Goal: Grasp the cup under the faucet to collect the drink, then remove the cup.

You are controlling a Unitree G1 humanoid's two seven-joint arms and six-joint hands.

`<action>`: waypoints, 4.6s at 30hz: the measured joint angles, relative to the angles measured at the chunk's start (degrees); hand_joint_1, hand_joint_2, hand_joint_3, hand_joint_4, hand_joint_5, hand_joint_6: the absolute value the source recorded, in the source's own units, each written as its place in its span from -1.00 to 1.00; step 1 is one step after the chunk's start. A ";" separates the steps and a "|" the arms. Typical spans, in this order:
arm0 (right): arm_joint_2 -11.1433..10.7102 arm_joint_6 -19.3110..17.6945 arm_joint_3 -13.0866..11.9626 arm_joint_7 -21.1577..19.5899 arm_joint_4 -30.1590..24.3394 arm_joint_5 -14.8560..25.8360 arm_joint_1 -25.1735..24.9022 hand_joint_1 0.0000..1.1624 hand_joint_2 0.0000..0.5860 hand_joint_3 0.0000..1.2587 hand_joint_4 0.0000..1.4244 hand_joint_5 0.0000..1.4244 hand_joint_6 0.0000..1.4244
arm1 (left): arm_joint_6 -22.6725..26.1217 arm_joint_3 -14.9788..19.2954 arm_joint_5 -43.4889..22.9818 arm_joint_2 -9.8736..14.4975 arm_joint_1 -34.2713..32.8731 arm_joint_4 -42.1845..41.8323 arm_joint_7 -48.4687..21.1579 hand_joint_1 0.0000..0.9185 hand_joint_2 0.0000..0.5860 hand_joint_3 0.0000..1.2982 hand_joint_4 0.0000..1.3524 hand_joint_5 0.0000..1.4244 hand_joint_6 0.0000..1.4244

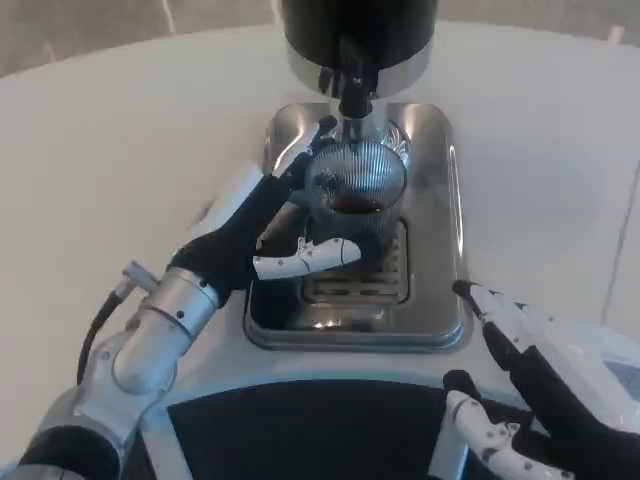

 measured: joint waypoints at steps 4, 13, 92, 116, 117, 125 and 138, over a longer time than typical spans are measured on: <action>0.03 0.07 -0.29 0.33 0.00 0.00 -0.08 -0.75 0.95 -1.00 -1.00 -1.00 -1.00 | 0.01 -0.69 0.23 -0.16 -0.60 0.35 0.09 -0.01 -0.66 -1.00 -1.00 -0.60 -0.54; 0.05 0.24 -0.43 0.41 0.00 -0.02 -0.07 -0.76 0.96 -1.00 -1.00 -1.00 -1.00 | 0.05 -1.79 0.31 -0.51 -1.15 0.70 1.60 -0.01 -0.66 -0.96 -0.86 -0.47 -0.41; -0.05 2.64 2.90 -0.95 2.98 -4.69 -3.04 -0.49 0.89 -0.96 -1.00 -1.00 -1.00 | -1.24 -1.90 4.22 2.29 1.77 1.90 17.69 0.23 -0.66 0.50 0.72 0.85 1.00; -1.22 3.87 1.30 -1.93 5.19 -5.32 -9.58 -0.50 0.84 -0.96 -1.00 -1.00 -1.00 | -9.20 6.06 -2.19 10.79 9.92 -2.15 7.48 0.23 -0.74 0.50 0.72 0.87 1.00; -1.43 3.94 1.21 -1.93 5.53 -5.32 -10.19 -0.50 0.84 -0.96 -1.00 -1.00 -1.00 | -9.40 6.50 -2.41 11.07 10.31 -2.52 7.12 0.24 -0.74 0.50 0.72 0.87 1.00; -3.37 4.53 0.72 -1.93 8.31 -5.14 -13.91 -0.52 0.82 -0.99 -1.00 -1.00 -1.00 | -10.81 9.45 -5.49 12.38 14.16 -6.16 3.35 0.24 -0.76 0.50 0.72 0.87 1.00; -5.92 4.69 2.88 -0.11 9.15 -5.92 -17.75 -0.54 0.88 -1.00 -1.00 -1.00 -1.00 | -12.59 13.69 -12.85 13.70 22.64 -17.98 -4.82 0.24 -0.77 0.50 0.72 0.87 1.00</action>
